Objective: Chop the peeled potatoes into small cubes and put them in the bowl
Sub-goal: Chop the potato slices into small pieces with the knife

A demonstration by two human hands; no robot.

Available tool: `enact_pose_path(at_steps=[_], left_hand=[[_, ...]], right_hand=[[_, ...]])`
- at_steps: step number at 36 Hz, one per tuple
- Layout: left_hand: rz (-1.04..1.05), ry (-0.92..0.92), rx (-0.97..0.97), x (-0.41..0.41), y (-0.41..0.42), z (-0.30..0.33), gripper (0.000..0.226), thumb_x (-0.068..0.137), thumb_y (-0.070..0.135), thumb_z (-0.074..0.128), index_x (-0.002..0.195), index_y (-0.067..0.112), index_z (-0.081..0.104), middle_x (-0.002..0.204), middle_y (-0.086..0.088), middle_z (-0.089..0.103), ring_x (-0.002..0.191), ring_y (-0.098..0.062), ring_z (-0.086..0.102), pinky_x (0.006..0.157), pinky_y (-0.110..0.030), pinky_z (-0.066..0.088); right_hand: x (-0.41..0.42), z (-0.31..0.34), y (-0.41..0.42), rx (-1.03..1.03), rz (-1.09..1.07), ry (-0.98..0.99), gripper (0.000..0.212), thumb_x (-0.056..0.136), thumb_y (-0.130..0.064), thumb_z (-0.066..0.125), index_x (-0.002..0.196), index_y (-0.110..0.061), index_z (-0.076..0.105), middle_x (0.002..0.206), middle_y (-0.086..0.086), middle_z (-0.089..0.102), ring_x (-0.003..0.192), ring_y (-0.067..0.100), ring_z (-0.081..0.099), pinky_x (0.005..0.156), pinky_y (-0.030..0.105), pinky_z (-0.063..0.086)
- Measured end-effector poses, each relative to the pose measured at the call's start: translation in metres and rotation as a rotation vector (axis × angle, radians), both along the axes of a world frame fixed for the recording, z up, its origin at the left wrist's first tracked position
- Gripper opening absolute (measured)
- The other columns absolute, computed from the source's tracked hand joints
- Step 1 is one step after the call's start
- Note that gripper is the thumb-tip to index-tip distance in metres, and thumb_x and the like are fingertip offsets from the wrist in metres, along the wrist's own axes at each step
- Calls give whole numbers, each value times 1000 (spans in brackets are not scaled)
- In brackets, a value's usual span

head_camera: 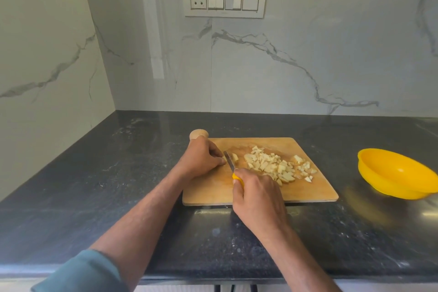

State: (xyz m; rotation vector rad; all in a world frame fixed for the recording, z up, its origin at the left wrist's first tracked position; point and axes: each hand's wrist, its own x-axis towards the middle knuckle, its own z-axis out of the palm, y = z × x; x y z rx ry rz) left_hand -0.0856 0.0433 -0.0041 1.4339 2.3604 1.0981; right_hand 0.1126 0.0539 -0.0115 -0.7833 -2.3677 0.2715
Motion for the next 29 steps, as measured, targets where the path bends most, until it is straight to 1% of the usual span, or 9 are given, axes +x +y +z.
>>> enact_pose_path(at_steps=[5,10,13,15,18,20,22,25,29], left_hand=[[-7,0,-4,2,0,1,10,83,15,83,92,15,82,85,4,75,80,-5,66,68,-12,48],[-16,-5,2,2,0,3,9,82,14,84,91,14,83,86,4,76,82,-4,67,74,-17,53],[-17,-18,1,1,0,4,8,81,13,85,89,13,83,84,4,76,82,-5,68,77,-21,57],[-16,-25,0,1,0,4,9,81,13,86,89,12,83,84,3,76,82,-5,68,78,-21,57],[-19,-37,-5,0,1,5,9,81,13,86,89,12,83,84,2,76,82,-5,68,76,-18,55],[-23,-44,-10,0,1,6,9,81,14,85,89,13,83,84,3,76,83,-6,68,73,-15,53],[-23,-50,-14,0,2,7,8,82,15,85,90,13,83,84,4,76,83,-6,67,67,-7,49],[-24,-52,-7,-2,2,5,9,82,15,85,90,13,83,85,5,76,84,-5,67,65,-4,47],[-5,-21,8,-1,3,-1,9,81,15,85,89,13,83,88,4,77,87,-6,68,82,-25,58]], right_hand=[[-1,-1,1,-4,5,-14,34,100,-30,53,132,-21,63,96,-8,73,74,3,55,66,9,41],[-1,0,3,-11,19,-14,31,100,-31,55,129,-23,65,102,-9,74,86,7,66,75,17,51],[3,4,8,-57,35,2,27,100,-30,57,123,-22,68,98,-9,73,75,4,61,67,15,46],[4,5,10,-95,47,17,26,99,-29,58,122,-21,69,84,-13,69,60,-2,49,56,9,32],[3,5,13,-118,46,30,25,99,-29,59,120,-22,69,61,-19,45,49,-3,35,46,13,25],[1,6,13,-106,51,18,26,99,-29,59,122,-22,69,66,-18,54,52,-3,37,49,12,26],[-2,7,12,-97,55,-6,28,99,-30,57,124,-21,68,92,-11,72,67,1,54,59,15,38],[-6,7,9,-55,21,-65,28,100,-33,53,123,-24,66,101,-6,72,82,13,61,64,26,42],[-9,8,5,0,-8,-101,27,100,-32,54,125,-26,63,95,-6,71,77,14,60,60,24,42]])
